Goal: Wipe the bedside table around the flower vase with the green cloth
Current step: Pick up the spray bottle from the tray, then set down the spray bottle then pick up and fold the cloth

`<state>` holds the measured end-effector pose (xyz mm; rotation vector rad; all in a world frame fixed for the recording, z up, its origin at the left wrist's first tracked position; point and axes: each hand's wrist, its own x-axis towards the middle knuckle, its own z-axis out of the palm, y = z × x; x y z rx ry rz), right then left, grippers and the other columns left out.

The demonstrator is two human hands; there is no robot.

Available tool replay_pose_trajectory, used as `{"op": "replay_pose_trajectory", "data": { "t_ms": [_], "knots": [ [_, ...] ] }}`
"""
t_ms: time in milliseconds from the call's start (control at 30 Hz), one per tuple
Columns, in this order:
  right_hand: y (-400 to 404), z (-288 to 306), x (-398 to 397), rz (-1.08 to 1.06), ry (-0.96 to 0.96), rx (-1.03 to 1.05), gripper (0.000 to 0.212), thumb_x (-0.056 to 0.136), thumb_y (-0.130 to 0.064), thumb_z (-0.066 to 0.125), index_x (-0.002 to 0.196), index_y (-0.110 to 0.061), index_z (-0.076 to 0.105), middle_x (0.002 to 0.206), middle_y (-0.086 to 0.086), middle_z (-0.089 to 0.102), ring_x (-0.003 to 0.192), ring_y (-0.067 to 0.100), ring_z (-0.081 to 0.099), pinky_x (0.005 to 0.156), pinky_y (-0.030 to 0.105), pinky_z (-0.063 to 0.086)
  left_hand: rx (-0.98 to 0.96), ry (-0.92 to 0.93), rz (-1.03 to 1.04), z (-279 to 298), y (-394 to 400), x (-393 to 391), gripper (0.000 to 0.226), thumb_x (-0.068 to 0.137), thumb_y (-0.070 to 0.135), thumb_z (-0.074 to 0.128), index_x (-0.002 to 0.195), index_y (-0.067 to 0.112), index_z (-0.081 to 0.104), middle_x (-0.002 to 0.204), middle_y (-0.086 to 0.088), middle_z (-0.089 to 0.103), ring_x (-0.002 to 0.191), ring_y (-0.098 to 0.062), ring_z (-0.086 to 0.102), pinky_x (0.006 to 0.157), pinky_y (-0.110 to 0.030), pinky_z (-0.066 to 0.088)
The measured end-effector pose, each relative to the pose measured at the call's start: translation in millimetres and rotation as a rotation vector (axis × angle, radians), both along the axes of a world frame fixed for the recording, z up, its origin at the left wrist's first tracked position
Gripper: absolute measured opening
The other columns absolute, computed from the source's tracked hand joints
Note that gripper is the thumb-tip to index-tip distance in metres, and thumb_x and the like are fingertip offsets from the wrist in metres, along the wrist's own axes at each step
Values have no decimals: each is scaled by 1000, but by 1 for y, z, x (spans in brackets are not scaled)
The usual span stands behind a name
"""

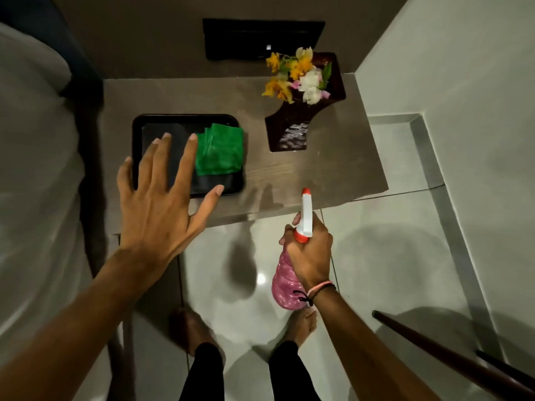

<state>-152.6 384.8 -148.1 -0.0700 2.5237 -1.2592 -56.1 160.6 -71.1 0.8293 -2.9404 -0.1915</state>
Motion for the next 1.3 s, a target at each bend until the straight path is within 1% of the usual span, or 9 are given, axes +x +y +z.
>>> {"op": "replay_pose_trajectory", "data": {
  "t_ms": [100, 233, 333, 567, 833, 933, 1000, 1133, 1300],
  "knots": [
    [5, 0, 0, 56, 34, -31, 25, 89, -20, 73, 111, -22, 63, 73, -10, 71, 69, 20, 77, 77, 46, 66, 5, -27, 12, 5, 9, -1, 82, 95, 67, 29, 161, 21, 21, 164, -23, 30, 150, -38, 33, 119, -61, 25],
    [4, 5, 1, 97, 66, -34, 12, 89, -17, 71, 99, -16, 64, 75, 12, 72, 67, 33, 73, 71, 51, 64, -3, -48, 34, 16, 9, 2, 82, 95, 69, 27, 162, 23, 17, 164, -24, 29, 150, -39, 32, 118, -63, 25],
    [-5, 16, 6, 116, 60, -120, 20, 90, -18, 73, 109, -17, 64, 73, 15, 71, 65, 34, 73, 66, 51, 63, -8, -53, 59, 25, 2, 6, 83, 94, 70, 25, 162, 24, 15, 164, -23, 29, 150, -39, 32, 118, -64, 25],
    [-83, 48, 5, 320, 158, -437, 39, 90, -21, 75, 125, -16, 60, 70, 2, 66, 64, 16, 67, 67, 6, 52, -75, -35, 137, 31, -49, 22, 83, 94, 71, 25, 162, 25, 15, 164, -21, 30, 150, -38, 33, 119, -62, 25],
    [-253, 40, -18, 420, 246, -508, 50, 88, -28, 76, 128, -4, 58, 81, 3, 73, 81, 12, 71, 81, 1, 46, -133, -36, 144, 0, -137, 41, 80, 96, 69, 30, 161, 22, 23, 161, -22, 38, 147, -38, 40, 116, -62, 30],
    [-299, 26, -19, 457, 241, -482, 53, 87, -34, 73, 129, -6, 57, 84, -17, 68, 84, 1, 70, 81, -2, 44, -127, -54, 140, -8, -166, 47, 81, 96, 70, 30, 161, 24, 21, 162, -21, 36, 148, -38, 38, 117, -63, 30],
    [-315, 18, -19, 504, 265, -450, 53, 87, -35, 73, 130, -11, 53, 86, -17, 67, 82, 2, 70, 80, -2, 44, -94, -65, 153, -11, -182, 50, 81, 95, 71, 28, 162, 24, 18, 163, -21, 34, 149, -38, 36, 119, -62, 28],
    [-320, 4, -17, 560, 329, -384, 62, 86, -41, 70, 137, -17, 43, 98, 9, 75, 77, 17, 73, 80, 15, 54, -39, -70, 166, -13, -194, 52, 84, 94, 73, 24, 162, 25, 15, 164, -21, 31, 151, -38, 32, 121, -62, 25],
    [-303, 0, -23, 647, 133, -327, 89, 78, -44, 83, 149, -27, 34, 117, -3, 72, 105, 4, 69, 90, 8, 52, -1, -2, 227, -12, -178, 57, 81, 96, 67, 33, 158, 15, 31, 153, -27, 44, 140, -42, 44, 115, -57, 32]
  ]
}}
